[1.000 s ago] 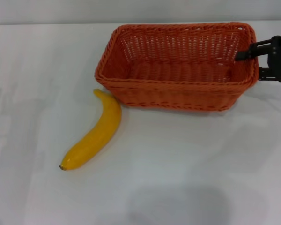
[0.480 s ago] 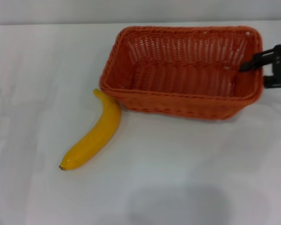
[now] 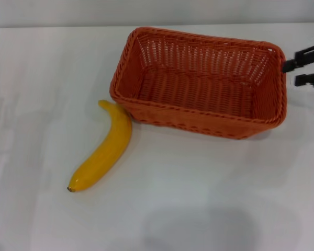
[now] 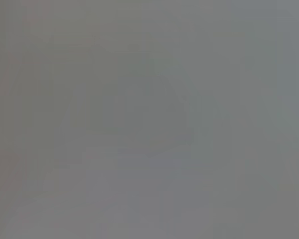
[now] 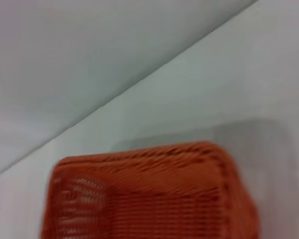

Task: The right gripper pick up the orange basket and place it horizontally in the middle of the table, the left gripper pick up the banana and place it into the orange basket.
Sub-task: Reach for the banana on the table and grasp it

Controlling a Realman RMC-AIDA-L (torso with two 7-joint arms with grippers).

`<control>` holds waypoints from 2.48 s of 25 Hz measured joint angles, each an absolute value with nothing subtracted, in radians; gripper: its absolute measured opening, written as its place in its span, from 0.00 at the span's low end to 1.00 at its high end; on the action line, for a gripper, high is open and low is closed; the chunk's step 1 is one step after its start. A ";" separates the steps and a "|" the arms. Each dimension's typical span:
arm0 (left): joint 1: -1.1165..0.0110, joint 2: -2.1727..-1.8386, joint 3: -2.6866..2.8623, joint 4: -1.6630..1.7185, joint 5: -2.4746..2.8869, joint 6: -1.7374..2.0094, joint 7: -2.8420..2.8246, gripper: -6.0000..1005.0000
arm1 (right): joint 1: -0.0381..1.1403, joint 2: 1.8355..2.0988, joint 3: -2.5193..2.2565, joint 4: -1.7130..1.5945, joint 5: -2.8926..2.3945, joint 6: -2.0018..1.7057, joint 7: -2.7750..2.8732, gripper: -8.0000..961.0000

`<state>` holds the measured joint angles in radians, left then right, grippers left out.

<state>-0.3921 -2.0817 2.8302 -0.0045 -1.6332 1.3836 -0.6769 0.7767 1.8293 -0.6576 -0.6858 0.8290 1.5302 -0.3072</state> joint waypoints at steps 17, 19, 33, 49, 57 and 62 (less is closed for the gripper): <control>-0.396 -2.083 2.830 0.010 -1.688 1.381 -0.678 0.72 | 0.667 1.810 -0.484 -0.752 1.066 1.411 -0.592 0.50; -0.396 -2.083 2.830 0.010 -1.690 1.379 -0.683 0.72 | 0.613 1.873 -0.417 -0.746 1.206 1.349 -0.759 0.50; -0.425 -2.079 2.838 0.009 -1.675 1.258 -0.714 0.72 | 0.482 2.007 -0.346 -0.417 1.809 1.312 -1.989 0.50; -0.486 -2.032 2.844 -0.445 -1.042 1.355 -1.585 0.71 | 0.534 2.018 -0.337 -0.133 2.017 1.257 -2.728 0.78; -0.641 -1.934 2.845 -0.799 -0.486 1.713 -1.942 0.71 | 0.535 2.019 -0.336 -0.119 2.039 1.216 -2.739 0.90; -0.775 -1.901 2.846 -0.886 -0.186 1.837 -1.982 0.70 | 0.531 2.021 -0.336 -0.118 2.040 1.205 -2.738 0.91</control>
